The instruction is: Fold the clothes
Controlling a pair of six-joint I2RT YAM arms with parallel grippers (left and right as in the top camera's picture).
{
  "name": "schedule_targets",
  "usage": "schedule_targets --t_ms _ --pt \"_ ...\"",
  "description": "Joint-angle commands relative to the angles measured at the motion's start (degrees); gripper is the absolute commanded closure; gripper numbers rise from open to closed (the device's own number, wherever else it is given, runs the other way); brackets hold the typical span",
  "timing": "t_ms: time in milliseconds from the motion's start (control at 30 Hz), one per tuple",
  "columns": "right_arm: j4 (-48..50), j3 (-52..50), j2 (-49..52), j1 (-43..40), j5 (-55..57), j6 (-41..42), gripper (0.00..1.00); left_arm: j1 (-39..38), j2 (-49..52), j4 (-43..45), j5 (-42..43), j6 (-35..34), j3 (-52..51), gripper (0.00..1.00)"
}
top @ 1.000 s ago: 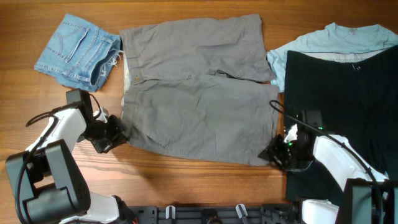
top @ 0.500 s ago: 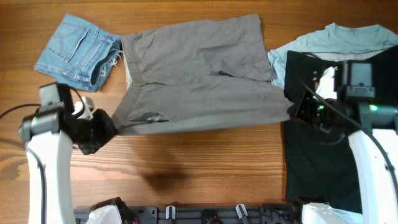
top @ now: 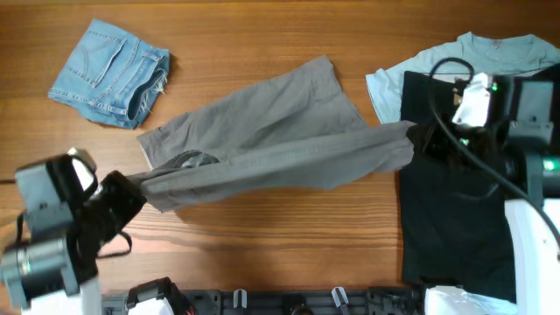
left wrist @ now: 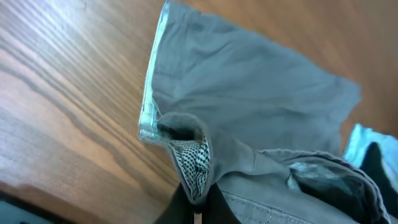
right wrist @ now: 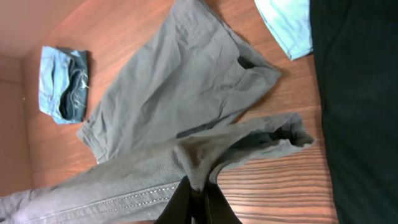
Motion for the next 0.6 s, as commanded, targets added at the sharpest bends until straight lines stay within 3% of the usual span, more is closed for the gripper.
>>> schedule_targets --t_ms 0,333,567 --pt "4.2 1.4 4.8 -1.3 7.0 -1.0 0.96 0.7 7.3 1.4 -9.3 0.8 0.4 0.96" --pt "33.2 1.4 27.1 3.3 1.2 -0.6 0.96 0.7 30.0 14.9 -9.5 3.6 0.4 0.96" --pt "60.9 1.4 42.8 8.7 -1.8 0.3 0.95 0.7 41.2 28.2 -9.3 3.8 0.4 0.76"
